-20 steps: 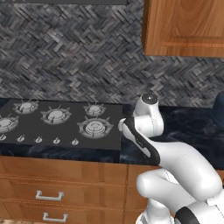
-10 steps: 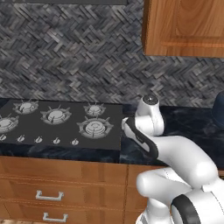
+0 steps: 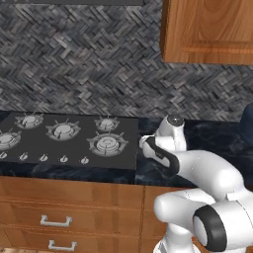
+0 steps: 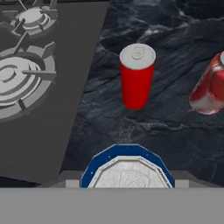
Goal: Four empty soda cans are scattered around the kitchen. Gather all the cans and cluster them next to the stove for recycling.
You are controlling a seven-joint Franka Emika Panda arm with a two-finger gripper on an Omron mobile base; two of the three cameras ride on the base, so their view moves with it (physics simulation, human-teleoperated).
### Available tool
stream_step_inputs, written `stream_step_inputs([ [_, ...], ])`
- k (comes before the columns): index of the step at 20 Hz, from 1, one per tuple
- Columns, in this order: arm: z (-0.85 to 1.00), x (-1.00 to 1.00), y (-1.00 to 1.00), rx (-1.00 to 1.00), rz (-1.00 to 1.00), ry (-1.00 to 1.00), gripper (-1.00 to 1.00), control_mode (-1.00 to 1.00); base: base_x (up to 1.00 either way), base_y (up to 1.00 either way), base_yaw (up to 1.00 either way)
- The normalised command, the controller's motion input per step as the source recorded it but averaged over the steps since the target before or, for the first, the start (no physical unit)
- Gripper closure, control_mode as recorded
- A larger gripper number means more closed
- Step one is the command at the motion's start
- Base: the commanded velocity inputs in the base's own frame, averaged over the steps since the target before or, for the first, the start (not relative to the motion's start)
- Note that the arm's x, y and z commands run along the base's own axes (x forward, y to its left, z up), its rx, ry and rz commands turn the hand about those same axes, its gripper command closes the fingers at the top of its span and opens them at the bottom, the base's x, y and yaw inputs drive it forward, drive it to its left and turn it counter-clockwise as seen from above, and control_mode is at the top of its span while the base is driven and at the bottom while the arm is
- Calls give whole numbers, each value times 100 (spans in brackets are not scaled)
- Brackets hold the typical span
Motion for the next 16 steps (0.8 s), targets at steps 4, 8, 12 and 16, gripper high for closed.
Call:
stream_step_inputs([
  [4,-19,16,0,0,-5,9,100,-100,0,0,0],
  [8,-24,13,-1,0,-4,5,100,-100,0,0,0],
  [12,-25,5,-1,0,-3,0,100,-100,0,0,0],
  [16,-22,10,0,0,-4,-1,100,-100,0,0,0],
])
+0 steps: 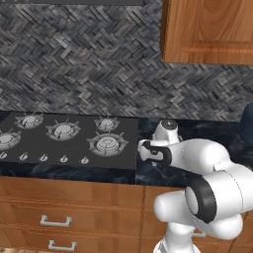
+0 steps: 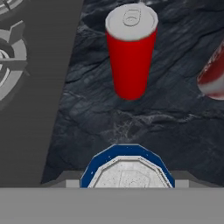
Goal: Four empty soda cans are scattered around the kitchen. Gather all the cans and cluster them next to the stove for recycling.
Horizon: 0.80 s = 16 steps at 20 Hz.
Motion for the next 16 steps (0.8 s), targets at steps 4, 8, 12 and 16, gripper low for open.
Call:
stream_step_inputs([
  [4,-16,18,-2,0,-4,-2,100,-100,0,0,0],
  [8,-13,21,-4,0,-5,0,100,-100,0,0,0],
  [12,-24,5,-4,0,-4,-2,100,-100,0,0,0],
  [16,-32,-18,-7,0,-8,0,-100,-100,0,0,0],
])
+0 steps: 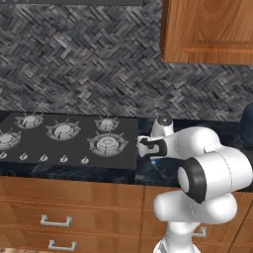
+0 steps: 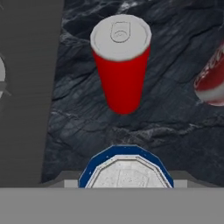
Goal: Four empty soda cans are scattered around the kitchen. Gather all the cans and cluster them next to the stove for recycling.
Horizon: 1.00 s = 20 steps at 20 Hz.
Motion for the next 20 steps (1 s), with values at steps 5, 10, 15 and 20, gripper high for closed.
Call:
stream_step_inputs([
  [5,-17,-9,-6,0,-8,-1,-100,-100,0,0,0],
  [10,3,-4,0,2,-6,0,-100,-100,0,0,0],
  [15,24,-11,0,0,-8,0,-100,-100,0,0,0],
  [20,26,-18,-3,0,-7,0,-100,-100,0,0,0],
])
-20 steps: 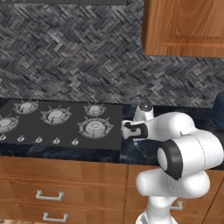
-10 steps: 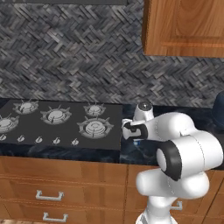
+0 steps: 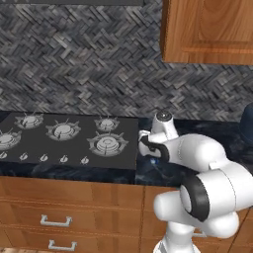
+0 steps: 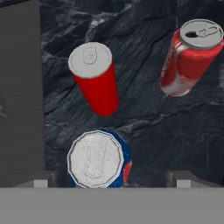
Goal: Four empty soda cans are scattered around the kitchen. Gather all the cans and cluster them next to the stove for recycling.
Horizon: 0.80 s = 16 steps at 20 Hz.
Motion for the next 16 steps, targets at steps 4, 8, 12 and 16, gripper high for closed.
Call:
stream_step_inputs([
  [4,28,-36,-6,0,-7,1,-100,-100,0,0,0],
  [8,22,-48,-4,0,3,12,-100,-100,0,0,0],
  [12,11,-53,0,0,23,13,-100,-100,0,0,0],
  [16,1,-53,0,0,27,4,-100,-100,0,0,0],
])
